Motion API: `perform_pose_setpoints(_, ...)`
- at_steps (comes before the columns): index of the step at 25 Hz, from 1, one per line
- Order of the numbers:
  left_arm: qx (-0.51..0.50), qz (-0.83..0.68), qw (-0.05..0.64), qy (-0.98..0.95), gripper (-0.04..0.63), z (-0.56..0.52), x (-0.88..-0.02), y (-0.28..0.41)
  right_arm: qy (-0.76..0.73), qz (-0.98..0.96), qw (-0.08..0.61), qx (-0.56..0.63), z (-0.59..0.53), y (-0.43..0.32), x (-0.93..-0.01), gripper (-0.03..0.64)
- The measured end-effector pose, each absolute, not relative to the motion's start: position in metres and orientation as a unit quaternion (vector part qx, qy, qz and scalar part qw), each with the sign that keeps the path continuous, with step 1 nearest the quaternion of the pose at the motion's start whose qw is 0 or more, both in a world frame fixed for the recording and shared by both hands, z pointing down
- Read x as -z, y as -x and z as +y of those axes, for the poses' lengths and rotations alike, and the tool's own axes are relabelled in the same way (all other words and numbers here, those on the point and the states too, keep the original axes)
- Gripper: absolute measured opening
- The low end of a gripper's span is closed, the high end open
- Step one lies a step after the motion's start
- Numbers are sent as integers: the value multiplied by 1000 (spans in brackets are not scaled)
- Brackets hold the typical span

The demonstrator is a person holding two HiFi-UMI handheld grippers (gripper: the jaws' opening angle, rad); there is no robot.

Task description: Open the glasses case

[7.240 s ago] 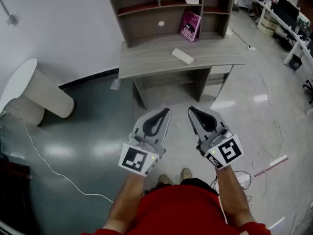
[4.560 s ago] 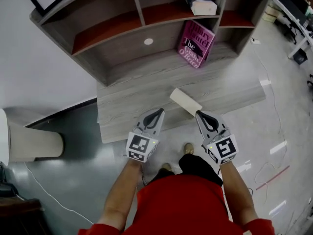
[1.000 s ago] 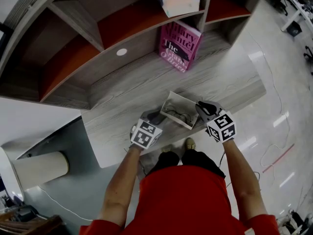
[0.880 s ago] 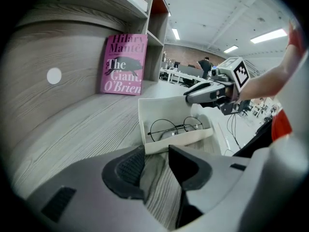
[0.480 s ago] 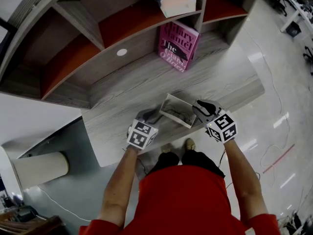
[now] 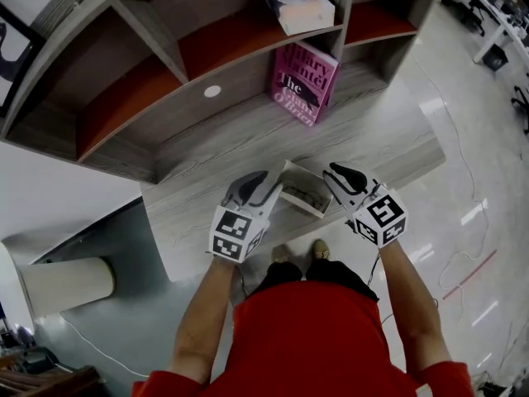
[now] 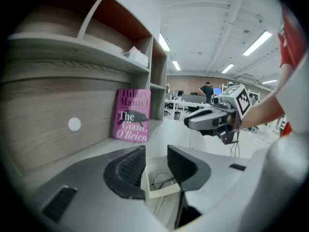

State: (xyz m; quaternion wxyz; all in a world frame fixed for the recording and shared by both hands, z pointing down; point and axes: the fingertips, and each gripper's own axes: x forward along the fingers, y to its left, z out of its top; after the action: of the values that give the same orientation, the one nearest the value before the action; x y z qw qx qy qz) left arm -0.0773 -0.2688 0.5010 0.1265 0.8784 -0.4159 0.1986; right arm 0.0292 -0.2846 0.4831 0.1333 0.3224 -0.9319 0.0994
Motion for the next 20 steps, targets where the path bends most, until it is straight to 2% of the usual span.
perform_pose_setpoints(12, -15, -445, 29, -895, 48, -257, -352, 60, -337, -941, 15, -28, -257, -13, -370, 20)
perform_pose_setpoints(20, 10, -433, -6, -901, 17, -235, -328, 55, -346, -938, -26, 13, -234, -12, -331, 6)
